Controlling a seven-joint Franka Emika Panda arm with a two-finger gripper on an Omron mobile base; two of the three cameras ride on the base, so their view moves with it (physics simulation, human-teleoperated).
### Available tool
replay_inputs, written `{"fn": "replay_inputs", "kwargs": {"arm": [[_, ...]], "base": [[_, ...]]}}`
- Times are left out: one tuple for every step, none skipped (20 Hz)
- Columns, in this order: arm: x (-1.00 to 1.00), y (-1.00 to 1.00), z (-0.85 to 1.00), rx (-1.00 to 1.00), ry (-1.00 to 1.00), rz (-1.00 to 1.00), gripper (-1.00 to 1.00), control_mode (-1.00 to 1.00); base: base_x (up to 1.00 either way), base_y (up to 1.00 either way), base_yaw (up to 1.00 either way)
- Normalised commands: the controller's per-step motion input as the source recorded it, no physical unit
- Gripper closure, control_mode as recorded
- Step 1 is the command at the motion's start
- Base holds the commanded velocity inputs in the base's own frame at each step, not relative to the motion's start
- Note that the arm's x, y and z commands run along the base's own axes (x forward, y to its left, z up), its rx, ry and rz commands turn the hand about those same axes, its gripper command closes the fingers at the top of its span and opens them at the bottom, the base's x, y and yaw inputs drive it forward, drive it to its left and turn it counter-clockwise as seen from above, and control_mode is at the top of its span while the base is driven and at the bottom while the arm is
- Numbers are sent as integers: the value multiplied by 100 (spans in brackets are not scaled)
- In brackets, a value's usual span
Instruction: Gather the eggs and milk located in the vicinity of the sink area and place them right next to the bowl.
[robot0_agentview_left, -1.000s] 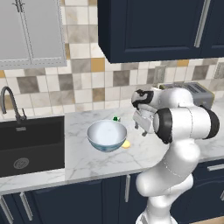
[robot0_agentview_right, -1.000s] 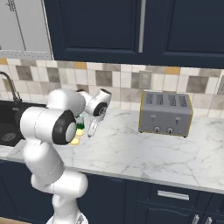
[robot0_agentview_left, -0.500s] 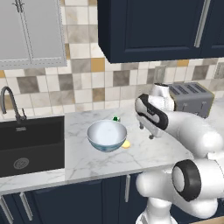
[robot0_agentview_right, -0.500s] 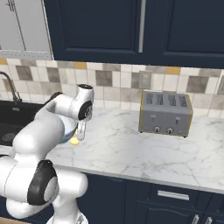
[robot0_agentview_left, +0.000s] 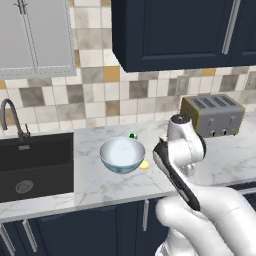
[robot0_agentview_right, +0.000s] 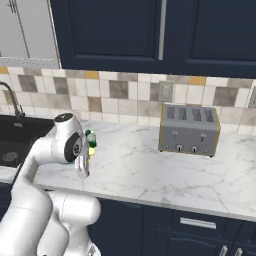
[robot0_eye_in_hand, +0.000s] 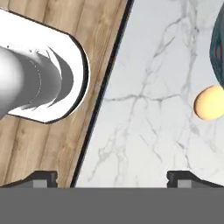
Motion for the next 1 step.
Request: {"fn": "replay_inputs", "kwargs": {"arm": [[0, -18, 13, -5, 0, 1, -100, -100]], "base": [[0, 0, 0]]}}
